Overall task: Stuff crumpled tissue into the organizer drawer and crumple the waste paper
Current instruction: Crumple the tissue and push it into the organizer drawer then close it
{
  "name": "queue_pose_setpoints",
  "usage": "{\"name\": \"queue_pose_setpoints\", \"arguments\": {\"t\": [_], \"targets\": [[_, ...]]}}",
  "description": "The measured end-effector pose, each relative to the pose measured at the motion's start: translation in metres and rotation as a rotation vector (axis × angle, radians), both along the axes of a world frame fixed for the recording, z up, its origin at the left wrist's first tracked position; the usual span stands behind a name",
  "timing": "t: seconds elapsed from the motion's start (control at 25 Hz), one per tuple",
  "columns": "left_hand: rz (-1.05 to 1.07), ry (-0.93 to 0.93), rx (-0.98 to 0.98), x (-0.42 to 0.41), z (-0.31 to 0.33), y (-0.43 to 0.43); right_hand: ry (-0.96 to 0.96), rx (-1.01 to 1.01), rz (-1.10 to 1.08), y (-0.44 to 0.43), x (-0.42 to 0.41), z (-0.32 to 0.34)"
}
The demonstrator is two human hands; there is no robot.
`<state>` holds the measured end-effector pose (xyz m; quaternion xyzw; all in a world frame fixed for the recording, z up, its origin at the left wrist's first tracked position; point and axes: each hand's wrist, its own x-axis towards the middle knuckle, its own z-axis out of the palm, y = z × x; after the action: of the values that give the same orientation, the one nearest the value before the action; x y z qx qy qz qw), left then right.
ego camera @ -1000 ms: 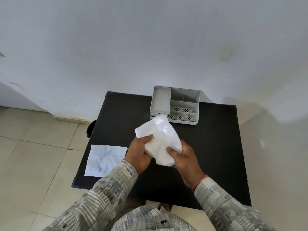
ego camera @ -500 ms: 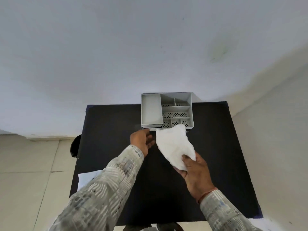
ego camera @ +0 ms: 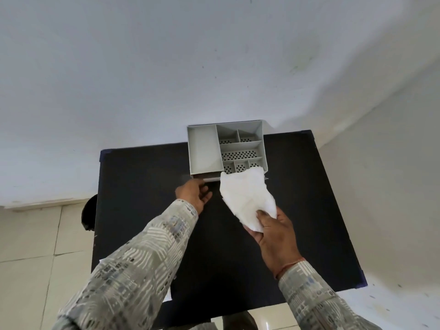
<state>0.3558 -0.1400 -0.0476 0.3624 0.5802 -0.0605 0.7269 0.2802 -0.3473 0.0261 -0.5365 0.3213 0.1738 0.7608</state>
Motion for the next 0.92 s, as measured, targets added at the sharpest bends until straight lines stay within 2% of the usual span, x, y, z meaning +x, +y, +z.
{"name": "queue_pose_setpoints", "arguments": {"t": [0.2, 0.4, 0.52, 0.56, 0.64, 0.68, 0.76, 0.84, 0.92], "targets": [[-0.155, 0.068, 0.002, -0.054, 0.004, -0.013, 0.028, -0.010, -0.033, 0.010, -0.004, -0.004], [-0.250, 0.035, -0.035, -0.082, -0.009, -0.008, 0.067, 0.010, -0.029, 0.031, -0.005, -0.008], [-0.299, 0.078, 0.092, -0.087, -0.002, 0.003, 0.089, 0.036, 0.001, 0.047, -0.002, -0.012], [-0.308, 0.068, 0.136, -0.092, 0.005, 0.008, 0.080, 0.052, 0.013, 0.053, -0.001, -0.013], [-0.372, -0.065, 0.159, -0.100, 0.025, 0.015, 0.044, 0.054, 0.053, 0.065, 0.000, -0.016], [-0.442, -0.150, 0.172, -0.103, 0.034, 0.017, 0.028, 0.006, 0.108, 0.071, -0.001, -0.019], [-0.598, -0.215, 0.289, -0.105, 0.039, 0.019, -0.025, -0.328, 0.331, 0.078, -0.002, -0.029], [-0.708, -0.167, 0.459, -0.102, 0.033, 0.022, -0.126, -0.701, 0.591, 0.078, -0.001, -0.040], [-0.778, -0.120, 0.568, -0.098, 0.025, 0.025, -0.182, -0.907, 0.784, 0.075, 0.007, -0.046]]}}
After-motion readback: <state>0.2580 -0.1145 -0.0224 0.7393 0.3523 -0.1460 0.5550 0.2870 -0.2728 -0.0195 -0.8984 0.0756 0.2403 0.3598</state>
